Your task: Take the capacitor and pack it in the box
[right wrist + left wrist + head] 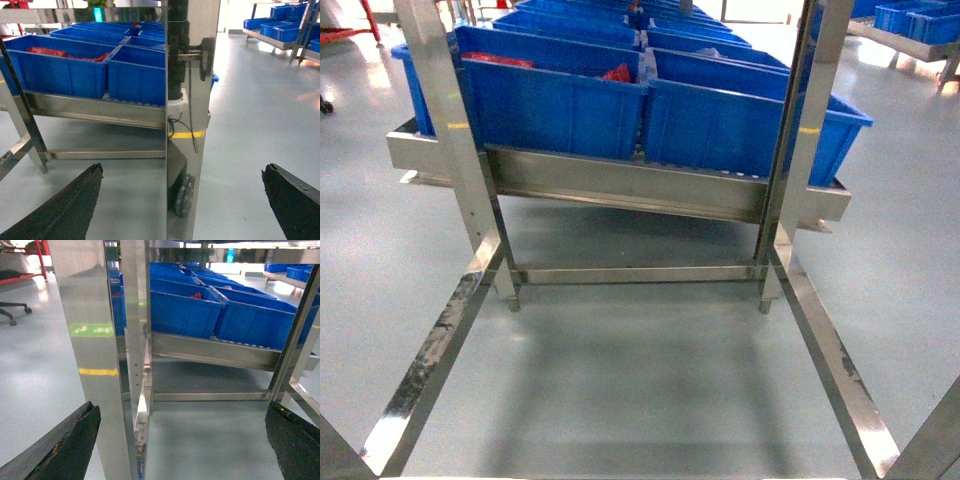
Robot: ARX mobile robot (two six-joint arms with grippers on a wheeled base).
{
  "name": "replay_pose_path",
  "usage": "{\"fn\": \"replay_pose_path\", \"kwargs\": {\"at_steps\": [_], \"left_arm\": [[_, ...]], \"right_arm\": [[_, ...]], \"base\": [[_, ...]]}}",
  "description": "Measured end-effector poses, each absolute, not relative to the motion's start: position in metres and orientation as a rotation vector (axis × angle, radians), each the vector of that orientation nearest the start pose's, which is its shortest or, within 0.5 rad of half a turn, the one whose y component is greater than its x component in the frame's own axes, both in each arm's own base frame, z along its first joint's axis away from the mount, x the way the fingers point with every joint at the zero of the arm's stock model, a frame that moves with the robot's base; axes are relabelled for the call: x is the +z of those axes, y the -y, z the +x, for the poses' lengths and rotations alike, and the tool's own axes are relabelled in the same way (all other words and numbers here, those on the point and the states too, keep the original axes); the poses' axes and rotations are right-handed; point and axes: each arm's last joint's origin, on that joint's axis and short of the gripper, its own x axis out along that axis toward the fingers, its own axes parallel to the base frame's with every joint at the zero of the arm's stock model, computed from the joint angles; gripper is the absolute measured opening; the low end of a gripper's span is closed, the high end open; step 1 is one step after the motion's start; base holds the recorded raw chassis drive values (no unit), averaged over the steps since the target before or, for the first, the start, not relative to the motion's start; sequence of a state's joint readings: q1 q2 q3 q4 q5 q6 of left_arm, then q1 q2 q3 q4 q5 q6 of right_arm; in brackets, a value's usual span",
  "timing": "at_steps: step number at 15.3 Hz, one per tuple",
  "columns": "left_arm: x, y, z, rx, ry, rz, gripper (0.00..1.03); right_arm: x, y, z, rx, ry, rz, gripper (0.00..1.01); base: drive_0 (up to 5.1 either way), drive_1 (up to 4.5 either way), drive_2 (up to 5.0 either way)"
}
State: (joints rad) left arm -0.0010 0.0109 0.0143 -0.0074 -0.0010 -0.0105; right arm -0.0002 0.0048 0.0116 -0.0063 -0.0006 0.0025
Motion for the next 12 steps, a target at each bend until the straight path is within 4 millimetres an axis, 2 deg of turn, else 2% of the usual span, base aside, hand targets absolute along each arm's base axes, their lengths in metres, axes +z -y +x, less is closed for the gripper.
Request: {"fn": "replay_pose_path", "kwargs": {"at_steps": [12], "left_arm": [[0.1671, 0.0001, 0.0975, -0.001, -0.001, 0.001, 0.98]], "right_arm": [[0.1665, 0.0000, 0.0973, 0.000, 0.001, 0.004, 0.98]], "base": [[0.0, 0.00, 0.0]]}}
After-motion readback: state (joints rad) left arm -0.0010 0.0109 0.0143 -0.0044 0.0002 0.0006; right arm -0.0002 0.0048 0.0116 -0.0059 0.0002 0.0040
